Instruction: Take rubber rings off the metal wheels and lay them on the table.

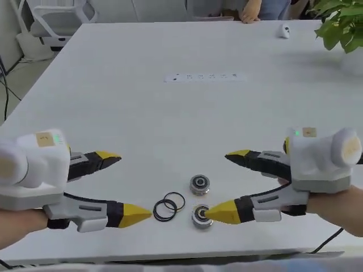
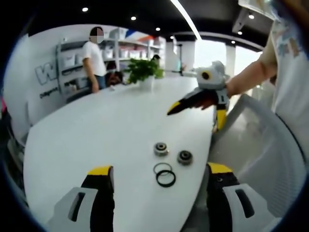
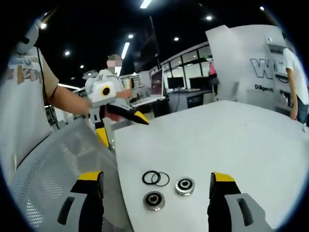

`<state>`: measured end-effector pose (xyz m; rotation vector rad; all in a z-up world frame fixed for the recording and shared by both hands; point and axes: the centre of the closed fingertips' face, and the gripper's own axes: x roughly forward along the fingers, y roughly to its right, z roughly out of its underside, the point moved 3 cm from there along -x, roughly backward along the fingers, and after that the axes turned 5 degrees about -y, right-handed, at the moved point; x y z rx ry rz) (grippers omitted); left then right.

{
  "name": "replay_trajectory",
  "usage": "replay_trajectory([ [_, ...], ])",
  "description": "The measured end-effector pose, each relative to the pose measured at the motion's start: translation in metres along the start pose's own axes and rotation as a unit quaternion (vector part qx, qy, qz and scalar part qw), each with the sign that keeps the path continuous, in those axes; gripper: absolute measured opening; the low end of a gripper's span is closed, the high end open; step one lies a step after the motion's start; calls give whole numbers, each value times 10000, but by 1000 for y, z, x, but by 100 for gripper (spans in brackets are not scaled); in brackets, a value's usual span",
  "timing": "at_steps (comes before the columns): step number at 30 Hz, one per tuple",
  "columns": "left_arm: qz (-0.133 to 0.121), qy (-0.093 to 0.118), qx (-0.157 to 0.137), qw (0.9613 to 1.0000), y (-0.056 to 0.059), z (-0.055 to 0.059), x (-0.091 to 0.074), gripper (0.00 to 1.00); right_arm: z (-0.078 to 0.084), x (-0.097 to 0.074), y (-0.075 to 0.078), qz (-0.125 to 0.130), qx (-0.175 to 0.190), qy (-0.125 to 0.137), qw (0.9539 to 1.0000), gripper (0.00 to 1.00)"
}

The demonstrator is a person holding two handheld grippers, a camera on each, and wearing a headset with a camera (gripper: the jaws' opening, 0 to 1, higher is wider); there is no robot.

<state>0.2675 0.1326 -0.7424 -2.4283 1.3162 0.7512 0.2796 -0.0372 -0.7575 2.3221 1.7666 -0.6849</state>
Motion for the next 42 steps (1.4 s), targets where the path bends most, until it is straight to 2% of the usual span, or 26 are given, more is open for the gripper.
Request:
replay_trajectory([
  [3,-50,41,-18,10000,-1,-1,-4,80,3,-10,0,171,-99,-22,9998,93],
  [5,-71,98,-108,9999,-1,-2,-7,81,9,-16,1,312,-290,-185,9989,95],
  [6,-95,119,-129,9998,-1,-2,-9,82,9,-17,1,387,-296,-167,9987,96],
  [7,-133,139,-158,9997,-1,-2,-11,82,16,-21,2,483,-414,-384,9972,97],
  [8,-152,154,-188,9996,-2,-1,-12,83,18,-22,1,536,-449,-438,9966,98],
  [13,-352,85,-287,9989,1,7,-18,87,27,-28,-4,713,-392,-670,9944,99],
  [16,-425,117,-402,9982,3,9,-22,88,29,-32,-7,752,-397,-717,9938,99],
  [20,-581,131,-567,9966,4,10,-27,88,31,-36,-9,930,-299,-831,9917,99],
  [26,-751,88,-720,9945,6,11,-31,88,25,-46,-6,1097,52,-683,9916,99],
  [28,-811,24,-727,9940,5,12,-32,88,25,-47,-6,1124,70,-683,9913,99],
  [37,-882,97,-849,9924,3,9,-32,88,20,-54,-4,1311,259,-567,9894,99],
  [42,-889,14,-824,9926,4,14,-30,88,19,-54,-6,1341,255,-613,9887,99],
])
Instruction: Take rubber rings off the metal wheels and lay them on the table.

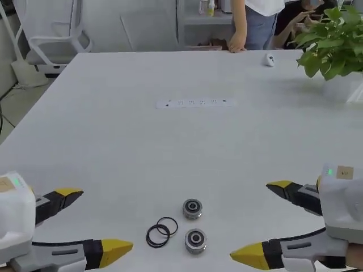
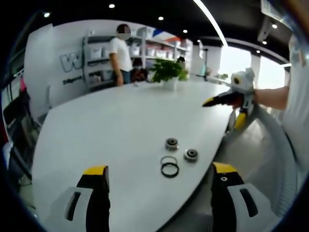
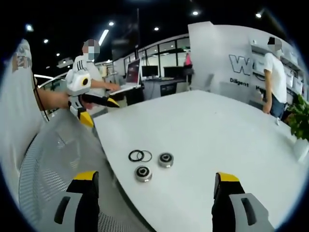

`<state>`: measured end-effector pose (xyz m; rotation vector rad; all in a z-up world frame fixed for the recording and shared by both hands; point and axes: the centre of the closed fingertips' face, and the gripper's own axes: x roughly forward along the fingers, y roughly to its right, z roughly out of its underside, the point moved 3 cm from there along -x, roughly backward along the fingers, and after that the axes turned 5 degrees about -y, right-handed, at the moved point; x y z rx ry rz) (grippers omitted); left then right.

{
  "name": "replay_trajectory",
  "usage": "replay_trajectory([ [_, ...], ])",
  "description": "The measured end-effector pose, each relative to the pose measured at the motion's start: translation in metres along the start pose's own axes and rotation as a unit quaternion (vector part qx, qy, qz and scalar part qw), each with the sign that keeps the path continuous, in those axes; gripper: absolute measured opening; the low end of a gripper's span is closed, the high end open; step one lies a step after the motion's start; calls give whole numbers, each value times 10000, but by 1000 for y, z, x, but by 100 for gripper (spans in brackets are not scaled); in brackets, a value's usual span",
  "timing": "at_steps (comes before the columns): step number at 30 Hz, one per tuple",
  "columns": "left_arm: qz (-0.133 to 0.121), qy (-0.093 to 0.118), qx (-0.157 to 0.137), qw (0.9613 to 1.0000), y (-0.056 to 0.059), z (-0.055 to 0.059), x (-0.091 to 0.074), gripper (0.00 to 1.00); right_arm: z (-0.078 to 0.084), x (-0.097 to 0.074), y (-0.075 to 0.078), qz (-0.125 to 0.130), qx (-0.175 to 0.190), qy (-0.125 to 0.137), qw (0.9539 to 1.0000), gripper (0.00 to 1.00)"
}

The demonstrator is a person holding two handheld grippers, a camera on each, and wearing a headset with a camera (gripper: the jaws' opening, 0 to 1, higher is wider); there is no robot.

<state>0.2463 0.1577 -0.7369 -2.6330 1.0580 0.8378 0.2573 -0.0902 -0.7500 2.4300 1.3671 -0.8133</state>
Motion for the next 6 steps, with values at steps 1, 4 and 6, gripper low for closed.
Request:
replay_trajectory([
  [1,8,-8,-13,10000,0,1,0,88,0,0,-1,-5,4,-3,10000,99],
  [4,-1,-20,-3,10000,0,2,0,88,1,-1,-1,12,21,-13,10000,99],
  [6,-16,-44,36,10000,0,2,0,88,1,-1,-1,31,37,-14,10000,99],
])
